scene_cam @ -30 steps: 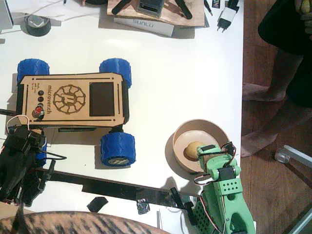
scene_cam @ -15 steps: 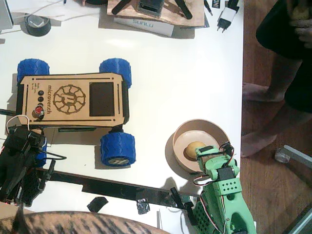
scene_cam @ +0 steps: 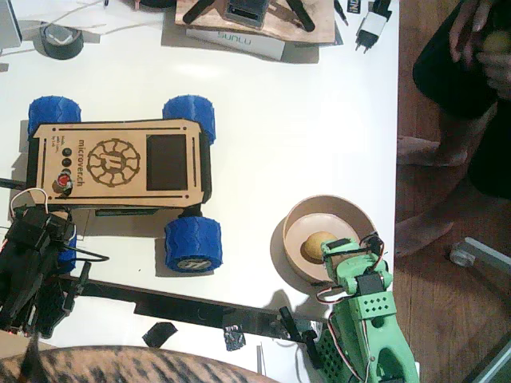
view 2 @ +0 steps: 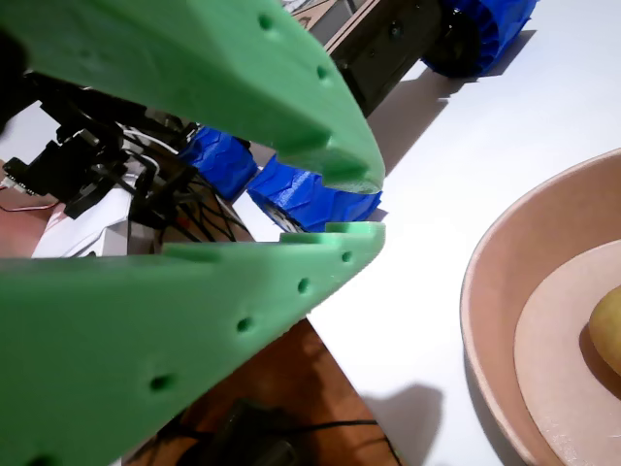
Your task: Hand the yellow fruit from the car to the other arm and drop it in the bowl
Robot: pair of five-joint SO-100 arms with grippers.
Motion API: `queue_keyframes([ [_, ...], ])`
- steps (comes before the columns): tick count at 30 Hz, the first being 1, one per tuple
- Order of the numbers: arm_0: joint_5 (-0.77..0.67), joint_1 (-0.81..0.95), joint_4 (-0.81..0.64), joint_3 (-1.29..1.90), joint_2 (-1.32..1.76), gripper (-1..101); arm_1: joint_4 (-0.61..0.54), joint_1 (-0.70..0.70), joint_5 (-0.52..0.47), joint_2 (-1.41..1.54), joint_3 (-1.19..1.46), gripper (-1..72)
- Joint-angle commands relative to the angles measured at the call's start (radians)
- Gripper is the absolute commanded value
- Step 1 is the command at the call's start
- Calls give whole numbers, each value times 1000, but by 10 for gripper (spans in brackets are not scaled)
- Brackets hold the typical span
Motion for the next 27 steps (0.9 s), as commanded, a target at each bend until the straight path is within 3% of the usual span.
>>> queue_keyframes([
  [1, 0, -5, 17, 0, 3, 0, -12, 3, -17, 8, -3, 0],
  [27, 0, -3, 20, 3, 12, 0, -18, -29, -2, 8, -3, 0],
])
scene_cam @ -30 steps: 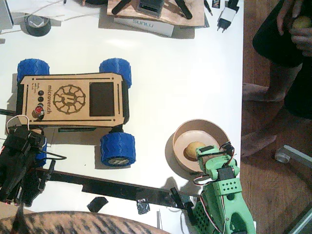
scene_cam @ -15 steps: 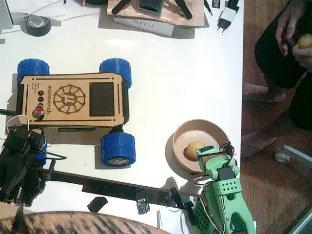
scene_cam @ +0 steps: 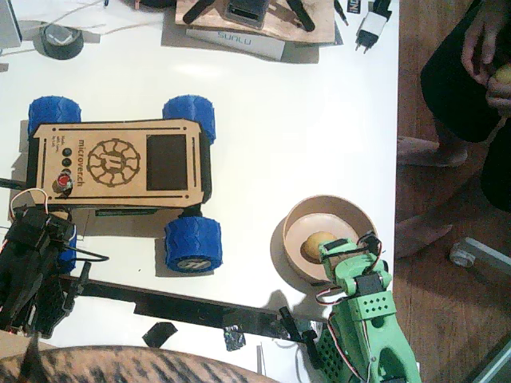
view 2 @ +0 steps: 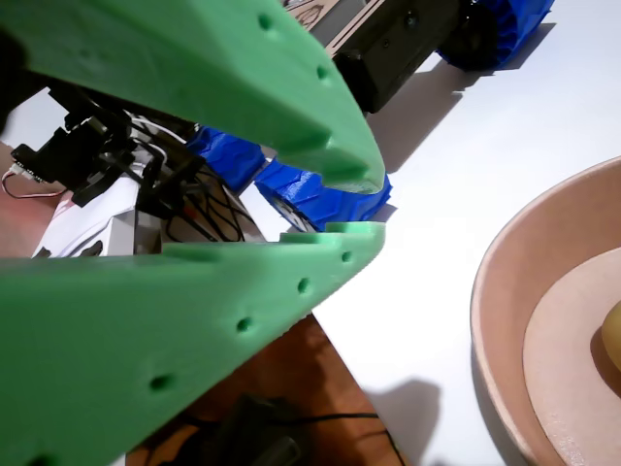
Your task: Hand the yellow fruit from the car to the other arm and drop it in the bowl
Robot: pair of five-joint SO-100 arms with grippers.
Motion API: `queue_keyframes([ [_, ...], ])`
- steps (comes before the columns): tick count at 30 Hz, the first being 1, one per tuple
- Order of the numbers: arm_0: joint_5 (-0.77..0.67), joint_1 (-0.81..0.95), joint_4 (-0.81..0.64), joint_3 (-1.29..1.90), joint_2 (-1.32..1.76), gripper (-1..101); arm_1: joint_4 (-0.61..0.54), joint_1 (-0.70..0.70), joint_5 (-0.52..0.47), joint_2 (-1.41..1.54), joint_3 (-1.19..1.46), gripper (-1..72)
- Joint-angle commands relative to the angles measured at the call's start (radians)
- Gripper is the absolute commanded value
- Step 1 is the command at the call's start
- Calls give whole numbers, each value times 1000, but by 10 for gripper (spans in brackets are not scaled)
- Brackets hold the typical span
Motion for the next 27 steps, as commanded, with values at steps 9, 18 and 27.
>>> queue_keyframes([
  [9, 0, 6, 23, 2, 18, 0, -18, 44, 6, 8, -2, 0],
  [18, 0, 6, 23, 2, 18, 0, -25, 43, 5, 8, -2, 0],
  [27, 0, 5, 23, 2, 18, 0, -28, 38, 5, 8, 0, 0],
])
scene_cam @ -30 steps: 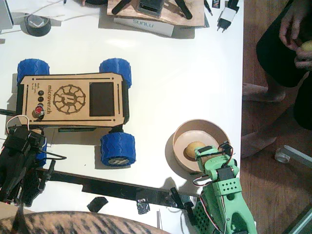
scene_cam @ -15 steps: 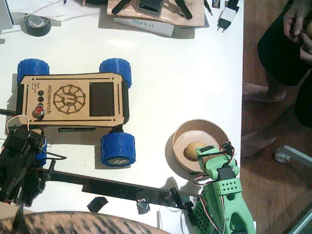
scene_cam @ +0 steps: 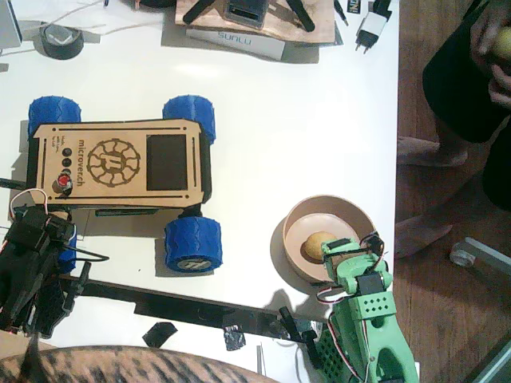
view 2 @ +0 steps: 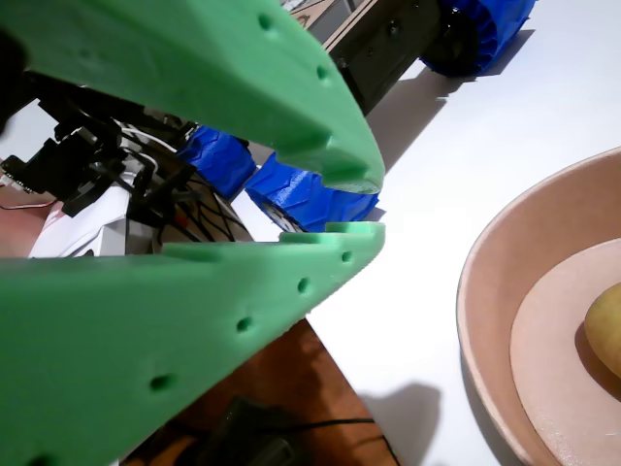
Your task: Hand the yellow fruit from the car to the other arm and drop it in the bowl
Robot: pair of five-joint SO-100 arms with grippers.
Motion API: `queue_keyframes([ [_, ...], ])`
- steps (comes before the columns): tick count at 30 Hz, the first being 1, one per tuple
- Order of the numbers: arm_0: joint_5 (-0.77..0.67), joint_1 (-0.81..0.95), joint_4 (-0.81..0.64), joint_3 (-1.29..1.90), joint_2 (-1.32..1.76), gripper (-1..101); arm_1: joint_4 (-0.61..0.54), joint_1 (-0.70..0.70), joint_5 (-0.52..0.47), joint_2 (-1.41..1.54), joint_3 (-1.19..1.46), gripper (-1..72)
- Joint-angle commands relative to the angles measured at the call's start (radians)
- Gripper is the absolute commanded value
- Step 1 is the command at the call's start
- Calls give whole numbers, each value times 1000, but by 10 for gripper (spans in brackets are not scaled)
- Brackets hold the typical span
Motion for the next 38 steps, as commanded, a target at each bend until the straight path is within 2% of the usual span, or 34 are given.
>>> queue_keyframes([
  [1, 0, 5, 17, 0, 2, 0, -25, 3, 5, 8, -3, 0],
  [13, 0, 6, 18, 0, 2, 0, -40, 3, 26, 8, 2, 0],
  [38, 0, -2, 17, 0, 2, 0, -34, 21, 8, 8, 0, 0],
])
